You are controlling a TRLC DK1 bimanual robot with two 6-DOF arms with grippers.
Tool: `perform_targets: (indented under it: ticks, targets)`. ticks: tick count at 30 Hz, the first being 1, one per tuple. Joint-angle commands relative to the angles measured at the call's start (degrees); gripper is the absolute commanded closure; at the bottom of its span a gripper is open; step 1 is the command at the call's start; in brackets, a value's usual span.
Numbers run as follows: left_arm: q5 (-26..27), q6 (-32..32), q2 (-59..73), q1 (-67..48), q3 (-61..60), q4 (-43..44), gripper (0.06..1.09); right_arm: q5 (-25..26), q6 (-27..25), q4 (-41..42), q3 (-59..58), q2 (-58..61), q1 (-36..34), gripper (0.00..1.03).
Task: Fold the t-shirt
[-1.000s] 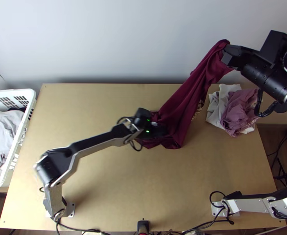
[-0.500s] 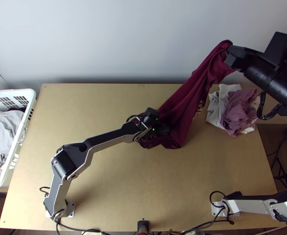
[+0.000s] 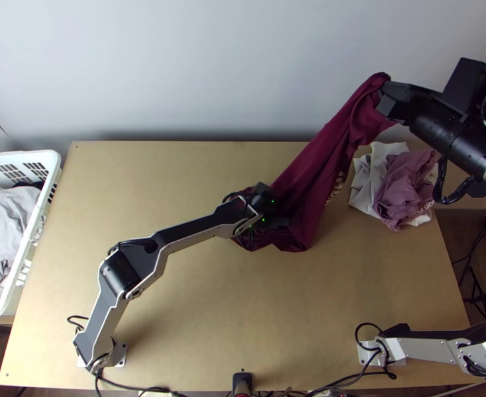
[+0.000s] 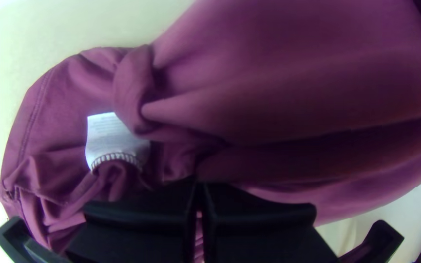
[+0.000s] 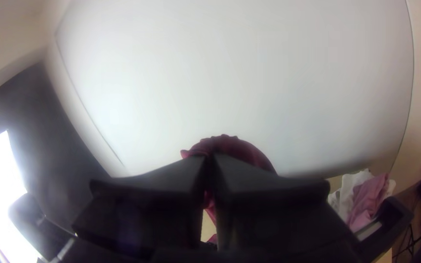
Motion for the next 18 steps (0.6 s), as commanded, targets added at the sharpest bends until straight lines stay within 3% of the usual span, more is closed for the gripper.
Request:
perform_targets:
  ticks: [1,6,12,16,18]
  targets:
    - [-1.18,0.51,-6.3,3.43,0.59,-3.66,1.05,0.11,-0.02,0.04,-0.71,-0.02,-0.09,1.0]
    - [-1.1,0.68,-19.13,9.06,-2.05,-5.77,1.05,0.11,-0.11,0.57,1.49,-0.02,-1.32,1.0]
    - [-0.39,5.87,-38.29,14.07,-5.3,-10.96,1.05,0.2,-0.37,0.83,3.42,-2.04,-5.01,1.0]
    - [-0.3,7.8,-47.78,19.43,-4.95,-10.96,1.05,0.64,1.48,10.5,7.11,-1.33,-11.61,1.0]
    - [-0.3,7.89,-49.63,23.91,-2.84,-10.96,1.05,3.8,1.65,15.6,8.96,0.51,-12.4,1.0]
